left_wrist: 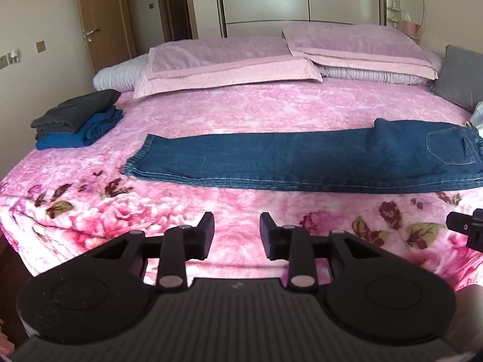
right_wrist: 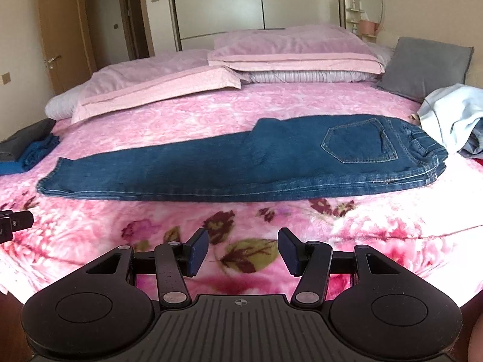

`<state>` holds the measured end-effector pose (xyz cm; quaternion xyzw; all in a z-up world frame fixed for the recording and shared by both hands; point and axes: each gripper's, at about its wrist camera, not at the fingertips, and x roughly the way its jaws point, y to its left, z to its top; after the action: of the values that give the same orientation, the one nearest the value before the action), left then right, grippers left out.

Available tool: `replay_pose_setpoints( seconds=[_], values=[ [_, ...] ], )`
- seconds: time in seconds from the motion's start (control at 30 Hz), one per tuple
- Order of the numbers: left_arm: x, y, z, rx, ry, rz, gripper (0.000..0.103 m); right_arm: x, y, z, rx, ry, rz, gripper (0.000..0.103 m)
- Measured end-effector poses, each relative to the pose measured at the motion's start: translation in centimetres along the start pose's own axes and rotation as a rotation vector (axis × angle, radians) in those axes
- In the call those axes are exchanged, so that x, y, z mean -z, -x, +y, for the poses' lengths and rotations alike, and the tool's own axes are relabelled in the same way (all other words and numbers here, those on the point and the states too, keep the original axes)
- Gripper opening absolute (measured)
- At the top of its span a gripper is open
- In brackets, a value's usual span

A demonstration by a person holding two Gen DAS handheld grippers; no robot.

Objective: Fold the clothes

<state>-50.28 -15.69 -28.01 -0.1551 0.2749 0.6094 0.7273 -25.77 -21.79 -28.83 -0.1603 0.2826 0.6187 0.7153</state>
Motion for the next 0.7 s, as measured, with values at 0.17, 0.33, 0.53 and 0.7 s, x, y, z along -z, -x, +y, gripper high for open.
replay_pose_setpoints(
  seconds=[0.17,0.33,0.53,0.7],
  values=[
    [0.2,2.2,0.1,-0.003,-0.002,-0.029,0.03,0.0,1.9,0.4,-0.018,0.007,-0.028,0.055],
    [-0.1,3.6,-0.1,-0.001,-0.009,-0.058,0.031,-0.2,3.4,0.4,-0.025,0.01,-0.057,0.055],
    [-0.5,4.1,-0.8,0.015,-0.027,-0.073,0.032,-0.6,4.4,-0.5,-0.016,-0.01,-0.084,0.055],
    [-0.4,2.5,-0.7,0.055,0.013,-0.043,0.032,-1.0,4.1,-1.5,-0.008,-0.034,-0.088,0.055]
  ],
)
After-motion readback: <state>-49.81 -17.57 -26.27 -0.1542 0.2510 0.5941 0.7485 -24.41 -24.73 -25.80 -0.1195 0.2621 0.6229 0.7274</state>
